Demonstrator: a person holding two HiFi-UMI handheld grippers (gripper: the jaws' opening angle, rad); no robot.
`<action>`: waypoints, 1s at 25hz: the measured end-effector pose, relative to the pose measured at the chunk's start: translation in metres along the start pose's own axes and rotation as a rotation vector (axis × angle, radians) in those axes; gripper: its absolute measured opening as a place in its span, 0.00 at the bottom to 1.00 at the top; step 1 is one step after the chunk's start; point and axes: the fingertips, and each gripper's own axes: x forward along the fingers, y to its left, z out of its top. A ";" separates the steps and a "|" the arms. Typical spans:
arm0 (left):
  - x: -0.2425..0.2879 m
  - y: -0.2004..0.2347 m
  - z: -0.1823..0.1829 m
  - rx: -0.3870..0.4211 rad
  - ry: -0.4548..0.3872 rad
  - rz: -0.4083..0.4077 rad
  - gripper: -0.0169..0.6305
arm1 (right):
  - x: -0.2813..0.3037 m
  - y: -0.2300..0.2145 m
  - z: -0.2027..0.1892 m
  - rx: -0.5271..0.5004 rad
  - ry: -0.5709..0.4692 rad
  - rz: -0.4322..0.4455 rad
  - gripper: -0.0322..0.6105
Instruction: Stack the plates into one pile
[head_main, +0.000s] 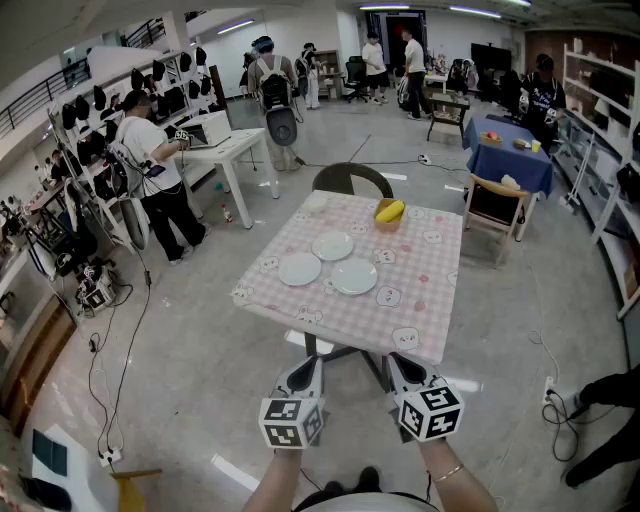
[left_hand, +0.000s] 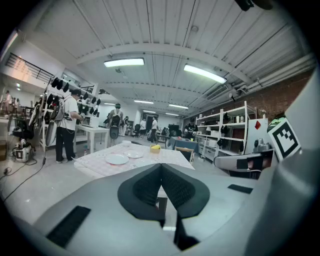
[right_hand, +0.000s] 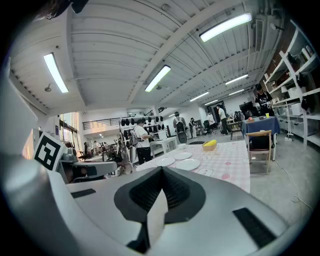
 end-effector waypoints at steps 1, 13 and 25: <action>0.002 -0.001 0.000 0.000 -0.001 0.001 0.06 | 0.000 -0.002 0.000 0.002 0.000 0.001 0.05; 0.009 -0.009 0.005 0.010 -0.015 -0.002 0.06 | -0.001 -0.004 0.006 0.010 -0.026 0.042 0.06; 0.011 -0.008 0.001 -0.024 -0.032 0.022 0.20 | -0.009 -0.020 0.009 0.078 -0.062 0.040 0.16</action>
